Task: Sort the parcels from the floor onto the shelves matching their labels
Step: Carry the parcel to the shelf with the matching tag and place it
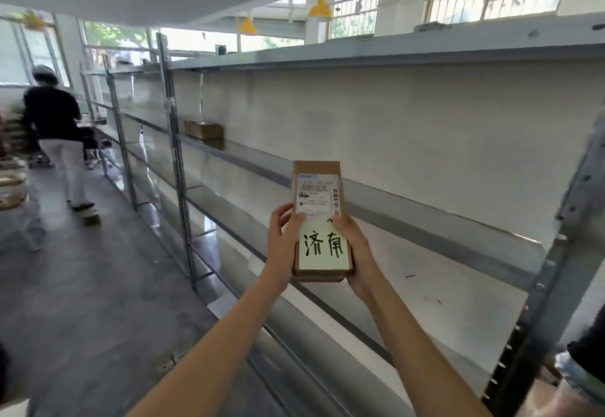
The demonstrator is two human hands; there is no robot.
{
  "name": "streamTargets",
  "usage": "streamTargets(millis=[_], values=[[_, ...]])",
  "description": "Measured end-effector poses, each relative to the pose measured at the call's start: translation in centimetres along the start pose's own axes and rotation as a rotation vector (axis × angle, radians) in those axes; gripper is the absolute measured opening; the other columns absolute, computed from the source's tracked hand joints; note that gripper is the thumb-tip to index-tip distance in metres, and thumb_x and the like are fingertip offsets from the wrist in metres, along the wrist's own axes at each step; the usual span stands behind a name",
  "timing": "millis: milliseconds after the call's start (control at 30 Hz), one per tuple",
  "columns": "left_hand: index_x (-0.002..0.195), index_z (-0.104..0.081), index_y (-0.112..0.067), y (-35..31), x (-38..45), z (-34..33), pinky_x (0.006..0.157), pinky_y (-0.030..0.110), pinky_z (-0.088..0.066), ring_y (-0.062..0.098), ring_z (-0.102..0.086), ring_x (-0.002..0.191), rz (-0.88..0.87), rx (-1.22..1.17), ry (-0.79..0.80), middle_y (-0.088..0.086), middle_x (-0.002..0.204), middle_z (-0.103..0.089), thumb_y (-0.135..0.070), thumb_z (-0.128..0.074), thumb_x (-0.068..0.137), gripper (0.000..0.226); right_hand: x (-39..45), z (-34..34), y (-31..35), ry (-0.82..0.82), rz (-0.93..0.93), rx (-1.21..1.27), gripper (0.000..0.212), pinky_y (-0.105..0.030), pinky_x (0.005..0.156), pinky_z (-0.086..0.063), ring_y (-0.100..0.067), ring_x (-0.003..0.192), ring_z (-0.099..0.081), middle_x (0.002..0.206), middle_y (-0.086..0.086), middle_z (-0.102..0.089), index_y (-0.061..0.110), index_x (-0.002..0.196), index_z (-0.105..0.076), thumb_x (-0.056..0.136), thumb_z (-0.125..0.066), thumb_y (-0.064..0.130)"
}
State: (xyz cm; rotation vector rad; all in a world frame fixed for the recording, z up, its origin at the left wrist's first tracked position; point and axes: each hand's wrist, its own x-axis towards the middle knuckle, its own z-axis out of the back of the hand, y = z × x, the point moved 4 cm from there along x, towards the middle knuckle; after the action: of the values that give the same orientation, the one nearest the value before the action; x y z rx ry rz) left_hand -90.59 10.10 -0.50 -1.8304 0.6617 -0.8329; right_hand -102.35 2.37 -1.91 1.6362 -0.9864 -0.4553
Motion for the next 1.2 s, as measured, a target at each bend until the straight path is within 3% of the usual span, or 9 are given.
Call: streamTargets(millis=[100, 400, 533, 800, 967, 1100, 1200], values=[[0.127, -0.047, -0.021, -1.1, 3.0, 3.3, 0.055, 0.026, -0.057, 0.023, -0.074, 0.079, -0.024, 0.023, -0.026, 0.018, 0.122, -0.063, -0.026, -0.053, 0.098, 0.029, 3.0, -3.5, -0.8, 0.046, -0.005, 0.019, 0.059, -0.044, 0.080, -0.064, -0.036, 0.103, -0.075, 0.121, -0.018, -0.075, 0.018, 0.139, -0.058, 0.085, -0.069, 0.039], [0.117, -0.051, -0.023, -3.0, 9.6, 11.2, 0.057, 0.024, -0.057, 0.014, -0.073, 0.076, -0.078, -0.032, -0.133, 0.014, 0.119, -0.064, -0.019, -0.055, 0.097, 0.020, 10.7, -11.5, -3.8, 0.168, -0.018, 0.094, 0.056, -0.042, 0.077, -0.065, -0.036, 0.104, -0.073, 0.125, -0.020, -0.072, 0.015, 0.139, -0.058, 0.087, -0.068, 0.034], [0.112, -0.053, -0.027, -2.5, 12.4, 14.6, 0.058, 0.032, -0.058, 0.028, -0.071, 0.083, -0.074, -0.055, -0.209, 0.019, 0.121, -0.063, -0.018, -0.056, 0.097, 0.018, 14.0, -14.5, -6.0, 0.233, -0.061, 0.122, 0.058, -0.040, 0.071, -0.064, -0.037, 0.102, -0.073, 0.127, -0.024, -0.070, 0.016, 0.141, -0.058, 0.087, -0.069, 0.031], [0.111, -0.051, -0.027, -3.4, 18.1, 20.9, 0.054, 0.027, -0.057, 0.025, -0.069, 0.080, -0.153, 0.018, -0.349, 0.023, 0.124, -0.060, -0.014, -0.056, 0.096, 0.020, 22.2, -20.6, -10.2, 0.362, -0.087, 0.131, 0.061, -0.047, 0.082, -0.064, -0.041, 0.107, -0.070, 0.128, -0.024, -0.070, 0.016, 0.142, -0.055, 0.085, -0.070, 0.030], [0.117, -0.048, -0.021, -4.6, 20.8, 24.6, 0.055, 0.027, -0.058, 0.029, -0.068, 0.084, -0.191, 0.043, -0.433, 0.024, 0.124, -0.060, -0.014, -0.055, 0.097, 0.023, 26.4, -25.2, -12.2, 0.460, -0.108, 0.169, 0.074, -0.063, 0.099, -0.053, -0.053, 0.120, -0.061, 0.133, -0.029, -0.065, 0.012, 0.144, -0.053, 0.078, -0.077, 0.035], [0.118, -0.048, -0.022, -5.4, 22.6, 27.9, 0.058, 0.028, -0.060, 0.034, -0.067, 0.092, -0.229, 0.072, -0.511, 0.023, 0.126, -0.059, -0.016, -0.056, 0.096, 0.024, 29.1, -29.0, -13.5, 0.558, -0.128, 0.174, 0.075, -0.049, 0.086, -0.062, -0.050, 0.119, -0.064, 0.132, -0.026, -0.066, 0.015, 0.147, -0.051, 0.080, -0.077, 0.036], [0.112, -0.050, -0.027, -5.9, 24.1, 30.4, 0.064, 0.032, -0.061, 0.039, -0.067, 0.100, -0.242, 0.089, -0.548, 0.022, 0.127, -0.059, -0.016, -0.056, 0.097, 0.020, 30.7, -31.5, -14.7, 0.590, -0.144, 0.194, 0.076, -0.052, 0.088, -0.061, -0.050, 0.120, -0.063, 0.131, -0.024, -0.068, 0.017, 0.147, -0.050, 0.079, -0.077, 0.037]])
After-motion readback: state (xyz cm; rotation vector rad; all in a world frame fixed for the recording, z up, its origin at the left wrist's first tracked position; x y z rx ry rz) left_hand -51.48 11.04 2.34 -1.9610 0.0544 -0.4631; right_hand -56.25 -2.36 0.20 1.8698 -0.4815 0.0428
